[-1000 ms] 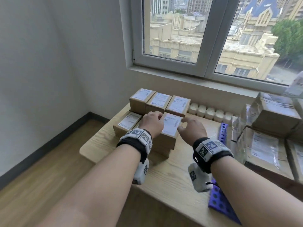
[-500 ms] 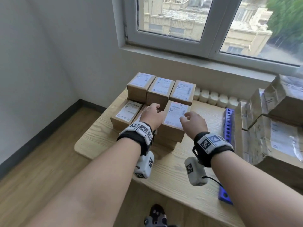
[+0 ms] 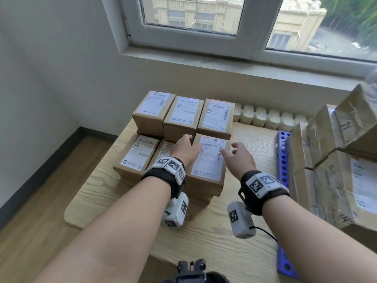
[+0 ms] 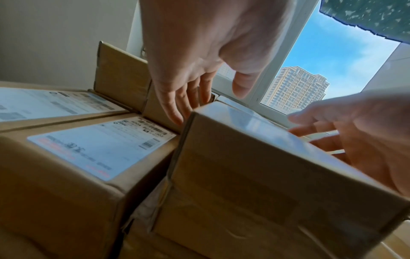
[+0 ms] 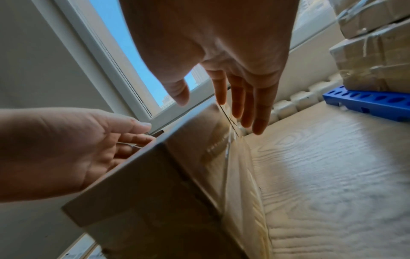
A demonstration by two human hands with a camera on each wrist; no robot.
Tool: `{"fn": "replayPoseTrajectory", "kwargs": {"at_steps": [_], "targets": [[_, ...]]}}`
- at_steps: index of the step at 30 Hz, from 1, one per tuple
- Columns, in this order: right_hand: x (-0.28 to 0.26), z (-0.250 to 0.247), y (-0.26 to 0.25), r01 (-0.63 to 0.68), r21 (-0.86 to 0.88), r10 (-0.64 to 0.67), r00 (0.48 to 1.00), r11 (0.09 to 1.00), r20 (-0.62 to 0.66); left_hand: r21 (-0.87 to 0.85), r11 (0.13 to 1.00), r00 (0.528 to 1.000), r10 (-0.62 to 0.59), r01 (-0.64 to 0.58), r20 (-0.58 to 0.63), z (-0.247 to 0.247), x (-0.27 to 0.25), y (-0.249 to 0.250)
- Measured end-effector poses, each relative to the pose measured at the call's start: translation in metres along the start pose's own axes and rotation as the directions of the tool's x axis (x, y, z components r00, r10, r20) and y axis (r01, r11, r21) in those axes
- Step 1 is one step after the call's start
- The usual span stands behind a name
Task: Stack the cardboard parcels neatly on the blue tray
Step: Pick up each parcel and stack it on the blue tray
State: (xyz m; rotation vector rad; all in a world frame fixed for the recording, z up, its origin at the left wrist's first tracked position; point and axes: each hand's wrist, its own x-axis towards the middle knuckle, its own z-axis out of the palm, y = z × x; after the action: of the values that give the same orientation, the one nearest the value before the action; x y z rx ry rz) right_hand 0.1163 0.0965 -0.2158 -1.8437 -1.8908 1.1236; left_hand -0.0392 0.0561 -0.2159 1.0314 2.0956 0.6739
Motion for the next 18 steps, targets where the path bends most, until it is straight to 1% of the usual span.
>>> {"fn": "replayPoseTrajectory", "kwargs": {"at_steps": [3, 5, 8, 10, 14, 18], "targets": [[0.008, 0.003, 0.008, -0.08, 0.06, 0.076, 0.995, 0.995, 0.061, 0.001, 0.999, 0.999, -0.04, 0.04, 0.032, 0.006, 0.007, -0.003], [0.011, 0.006, 0.013, -0.134, 0.13, 0.12, 0.987, 0.982, 0.108, -0.025, 0.997, 0.996, -0.071, 0.073, 0.054, 0.009, 0.009, -0.005], [0.014, 0.014, 0.018, -0.204, 0.244, 0.154, 0.966, 0.948, 0.209, -0.101, 0.989, 0.991, -0.099, 0.108, 0.087, 0.013, 0.013, -0.011], [0.016, 0.021, 0.024, -0.225, 0.297, 0.154, 0.957, 0.928, 0.245, -0.142, 0.983, 0.99, -0.101, 0.114, 0.099, 0.016, 0.013, -0.015], [0.007, 0.028, 0.025, -0.222, 0.368, 0.13, 0.957, 0.903, 0.259, -0.174, 0.979, 0.991, -0.091, 0.106, 0.093, 0.017, 0.009, -0.021], [-0.009, 0.029, 0.024, -0.217, 0.401, 0.132, 0.964, 0.89, 0.229, -0.189, 0.978, 0.994, -0.068, 0.084, 0.089, 0.015, -0.001, -0.028]]}}
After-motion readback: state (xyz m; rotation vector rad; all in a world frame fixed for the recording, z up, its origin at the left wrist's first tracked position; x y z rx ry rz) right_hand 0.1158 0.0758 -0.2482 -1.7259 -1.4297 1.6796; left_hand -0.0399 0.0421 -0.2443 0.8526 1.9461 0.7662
